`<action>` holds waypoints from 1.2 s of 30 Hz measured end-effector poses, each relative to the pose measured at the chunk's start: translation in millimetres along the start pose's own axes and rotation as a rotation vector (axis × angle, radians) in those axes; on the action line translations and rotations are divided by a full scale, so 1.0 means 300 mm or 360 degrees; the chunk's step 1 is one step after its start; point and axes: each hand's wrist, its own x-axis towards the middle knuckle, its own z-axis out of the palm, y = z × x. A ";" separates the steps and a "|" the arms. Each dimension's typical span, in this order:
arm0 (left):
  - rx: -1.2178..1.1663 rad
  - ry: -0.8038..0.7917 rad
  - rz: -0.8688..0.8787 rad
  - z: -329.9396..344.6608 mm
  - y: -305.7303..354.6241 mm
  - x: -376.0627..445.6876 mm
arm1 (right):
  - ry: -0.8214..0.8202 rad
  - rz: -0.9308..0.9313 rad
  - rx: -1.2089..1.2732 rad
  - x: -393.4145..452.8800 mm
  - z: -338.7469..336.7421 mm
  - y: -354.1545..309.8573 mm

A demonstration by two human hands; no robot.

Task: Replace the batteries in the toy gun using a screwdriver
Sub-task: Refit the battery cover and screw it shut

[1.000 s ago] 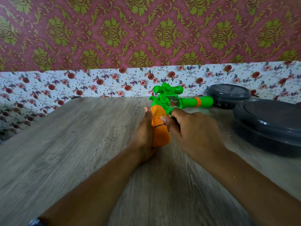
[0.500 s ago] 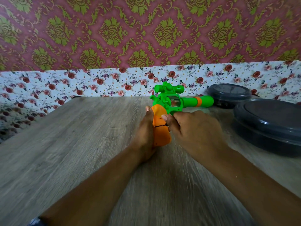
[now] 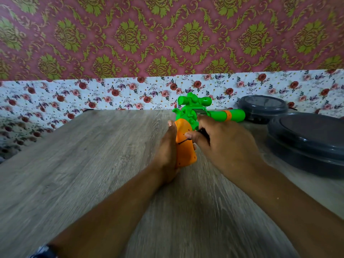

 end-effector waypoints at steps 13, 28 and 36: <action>0.0065 -0.0019 0.0001 0.004 -0.001 0.000 | 0.0151 -0.0055 0.0011 -0.007 0.010 -0.011; 0.0041 -0.0125 0.0057 -0.008 -0.009 0.008 | 0.0038 -0.0032 0.0569 0.009 0.008 -0.019; 0.0001 -0.0017 -0.0022 -0.009 0.008 0.009 | -0.0308 -0.0018 0.0485 0.018 0.008 0.003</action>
